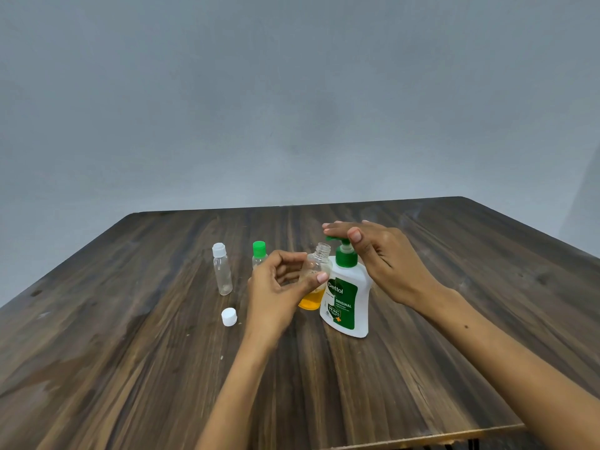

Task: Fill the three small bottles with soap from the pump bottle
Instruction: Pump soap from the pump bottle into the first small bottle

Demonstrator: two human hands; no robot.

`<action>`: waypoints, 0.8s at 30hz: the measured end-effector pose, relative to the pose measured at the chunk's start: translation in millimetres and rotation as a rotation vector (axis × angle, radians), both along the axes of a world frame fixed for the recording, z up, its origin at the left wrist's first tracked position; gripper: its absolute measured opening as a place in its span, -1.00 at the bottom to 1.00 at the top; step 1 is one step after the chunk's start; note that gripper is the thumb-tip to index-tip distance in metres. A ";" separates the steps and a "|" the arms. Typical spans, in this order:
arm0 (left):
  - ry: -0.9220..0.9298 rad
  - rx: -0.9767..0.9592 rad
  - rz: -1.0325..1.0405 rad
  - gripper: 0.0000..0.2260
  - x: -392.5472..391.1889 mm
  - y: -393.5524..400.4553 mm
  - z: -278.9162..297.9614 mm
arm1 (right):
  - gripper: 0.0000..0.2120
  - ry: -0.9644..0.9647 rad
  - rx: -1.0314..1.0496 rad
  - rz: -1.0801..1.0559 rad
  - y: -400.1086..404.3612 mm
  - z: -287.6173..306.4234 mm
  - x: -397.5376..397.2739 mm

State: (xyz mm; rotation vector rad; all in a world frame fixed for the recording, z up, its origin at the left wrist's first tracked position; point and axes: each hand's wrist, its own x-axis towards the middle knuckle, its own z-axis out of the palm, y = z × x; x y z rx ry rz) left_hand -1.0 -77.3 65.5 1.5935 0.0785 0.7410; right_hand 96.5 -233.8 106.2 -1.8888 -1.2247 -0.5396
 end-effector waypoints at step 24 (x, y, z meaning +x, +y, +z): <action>0.001 0.004 -0.006 -0.62 -3.2 -2.5 0.4 | -0.20 0.015 -0.029 0.002 -2.4 1.2 -2.7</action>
